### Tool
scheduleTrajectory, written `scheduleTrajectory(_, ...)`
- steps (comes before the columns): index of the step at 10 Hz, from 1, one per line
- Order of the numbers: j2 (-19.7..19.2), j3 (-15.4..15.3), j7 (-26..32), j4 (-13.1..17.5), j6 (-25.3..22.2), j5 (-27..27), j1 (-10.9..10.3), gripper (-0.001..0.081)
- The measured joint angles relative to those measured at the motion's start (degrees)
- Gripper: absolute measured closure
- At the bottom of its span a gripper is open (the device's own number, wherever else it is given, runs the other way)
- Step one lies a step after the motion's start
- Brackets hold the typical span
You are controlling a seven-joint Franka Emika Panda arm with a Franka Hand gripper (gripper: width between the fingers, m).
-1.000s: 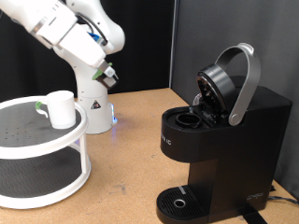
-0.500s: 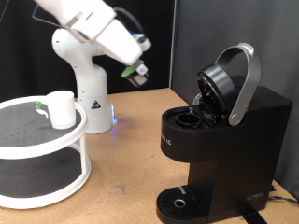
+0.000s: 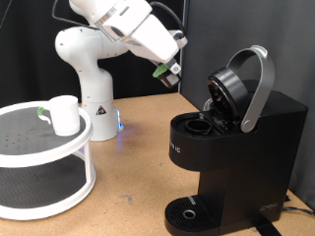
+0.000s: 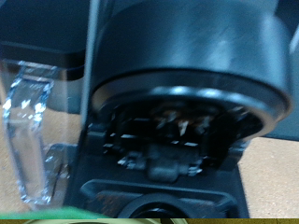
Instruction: Make a cup of coffee with the keurig machine
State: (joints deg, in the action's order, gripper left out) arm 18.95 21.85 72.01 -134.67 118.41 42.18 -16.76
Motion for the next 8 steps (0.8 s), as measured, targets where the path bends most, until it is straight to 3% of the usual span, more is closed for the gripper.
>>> scheduleTrajectory(8, -7.69, 0.8, -5.0, 8.11, -3.1, 1.4, 0.09, 0.0321)
